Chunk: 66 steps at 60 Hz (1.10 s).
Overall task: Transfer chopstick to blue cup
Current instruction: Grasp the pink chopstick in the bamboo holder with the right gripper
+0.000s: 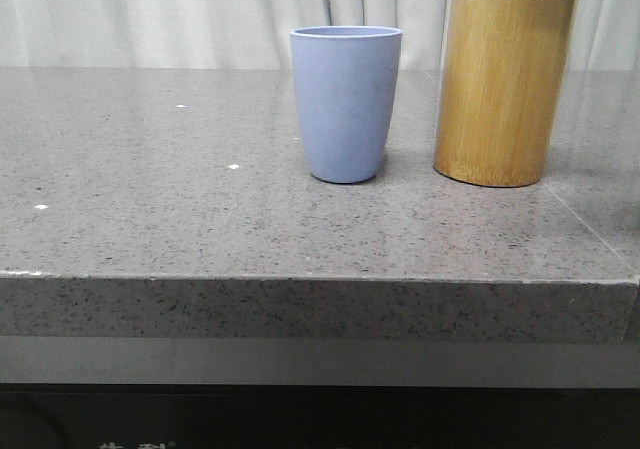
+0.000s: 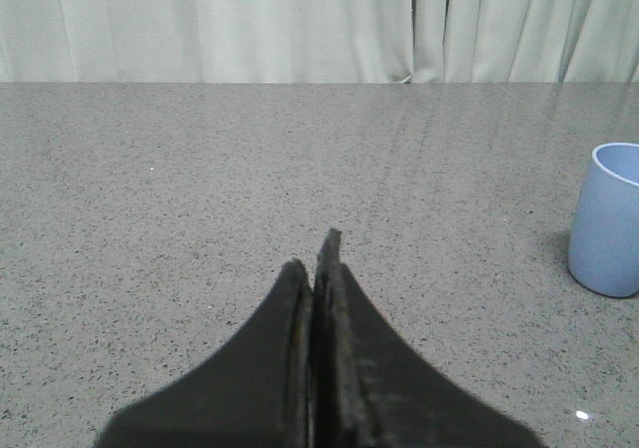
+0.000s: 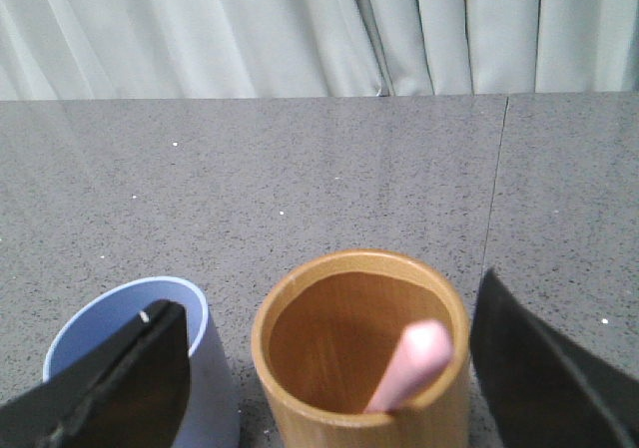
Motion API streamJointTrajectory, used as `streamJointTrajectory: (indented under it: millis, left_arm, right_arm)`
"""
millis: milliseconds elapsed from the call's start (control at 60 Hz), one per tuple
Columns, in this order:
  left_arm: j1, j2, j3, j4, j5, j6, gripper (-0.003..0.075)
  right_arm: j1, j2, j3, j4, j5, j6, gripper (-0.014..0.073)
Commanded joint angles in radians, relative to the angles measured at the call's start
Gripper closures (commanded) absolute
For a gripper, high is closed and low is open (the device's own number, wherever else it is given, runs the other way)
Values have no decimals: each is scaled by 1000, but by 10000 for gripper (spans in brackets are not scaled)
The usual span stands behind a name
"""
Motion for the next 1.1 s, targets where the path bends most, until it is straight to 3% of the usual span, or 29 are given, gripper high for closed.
streamJointTrajectory:
  millis: [0,67,233,350,616,833,1082]
  left_arm:
    - [4,10,-28,-8,-84,0,739]
    - [4,10,-28,-8,-84,0,739]
    - [4,10,-28,-8,-84,0,739]
    - [4,10,-28,-8,-84,0,739]
    - [4,10,-28,-8,-84,0,739]
    - [4,10,-28,-8,-84,0,739]
    - [4,10,-28,-8,-81,0,739]
  right_arm:
    - [3,15,-50,-1,-87,-5,50]
    - [3,18,-53,-1,-88,-5,136]
    - [3,18,-53,-1,-94,-5,478]
    - [3,18,-53,-1,-122,-5,636]
    - [3,17,-55,-1,-219,-5,666]
    - [3,-7,-67,-6,-207,-5,666]
    - [3,-22,-219,-107,25,-5,666]
